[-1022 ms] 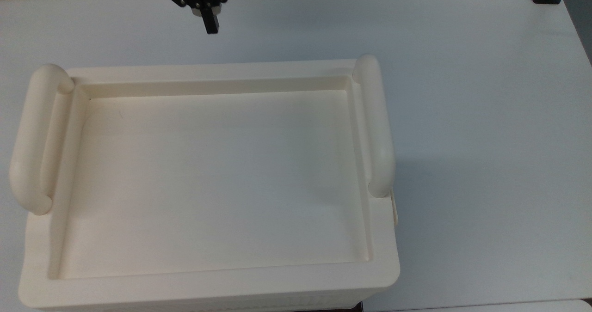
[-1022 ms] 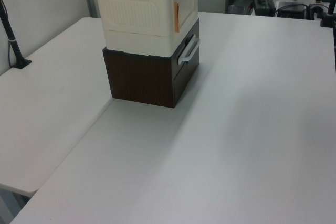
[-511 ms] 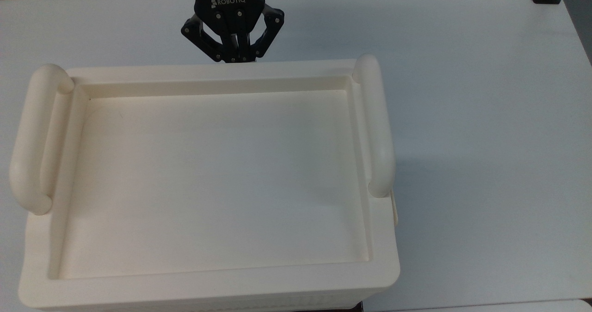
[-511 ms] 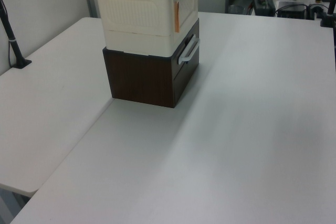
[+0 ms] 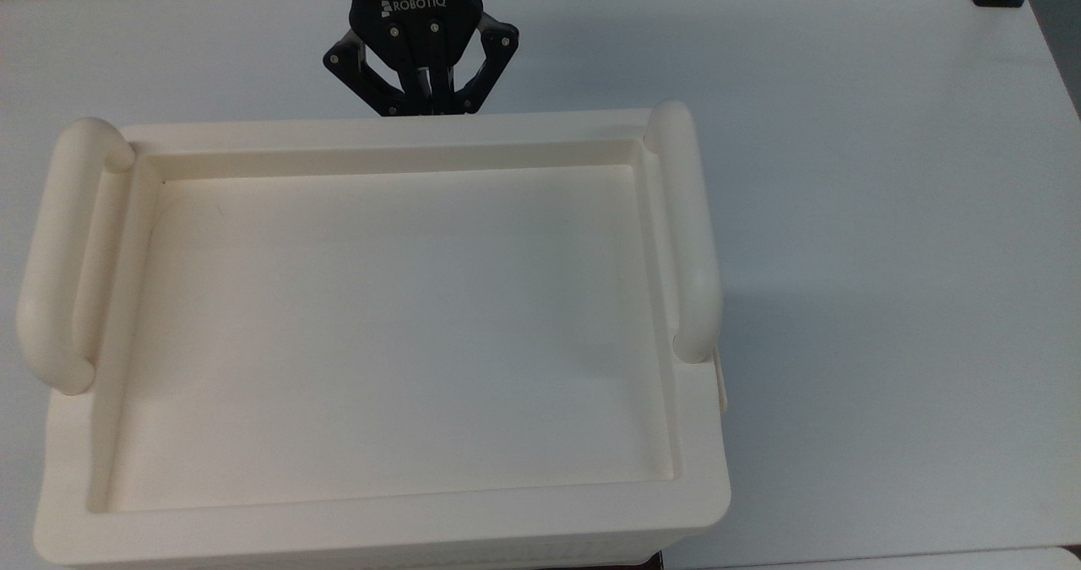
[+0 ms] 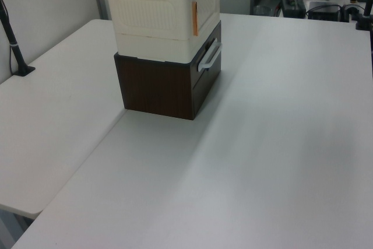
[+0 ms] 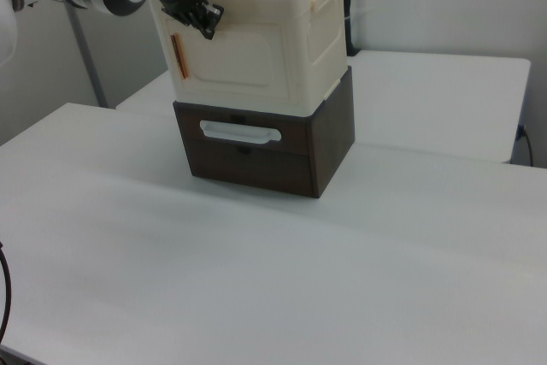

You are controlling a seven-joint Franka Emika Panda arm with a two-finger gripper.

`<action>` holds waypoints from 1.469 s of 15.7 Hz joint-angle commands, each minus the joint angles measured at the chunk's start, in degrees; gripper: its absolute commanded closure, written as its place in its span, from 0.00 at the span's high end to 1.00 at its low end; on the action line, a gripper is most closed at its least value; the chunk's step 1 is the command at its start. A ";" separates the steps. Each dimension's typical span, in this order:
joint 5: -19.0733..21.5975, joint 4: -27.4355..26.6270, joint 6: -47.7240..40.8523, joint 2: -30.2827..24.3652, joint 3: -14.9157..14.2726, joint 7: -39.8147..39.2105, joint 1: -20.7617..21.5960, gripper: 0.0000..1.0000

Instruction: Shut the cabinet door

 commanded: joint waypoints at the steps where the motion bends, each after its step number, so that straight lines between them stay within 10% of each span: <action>1: 0.37 -0.75 2.66 0.62 -0.19 -0.11 0.66 0.00; 14: -8.94 -5.93 -25.35 -4.29 -0.37 2.16 0.84 0.00; 23: -13.15 -19.29 -30.04 -16.34 1.99 4.81 -0.30 0.05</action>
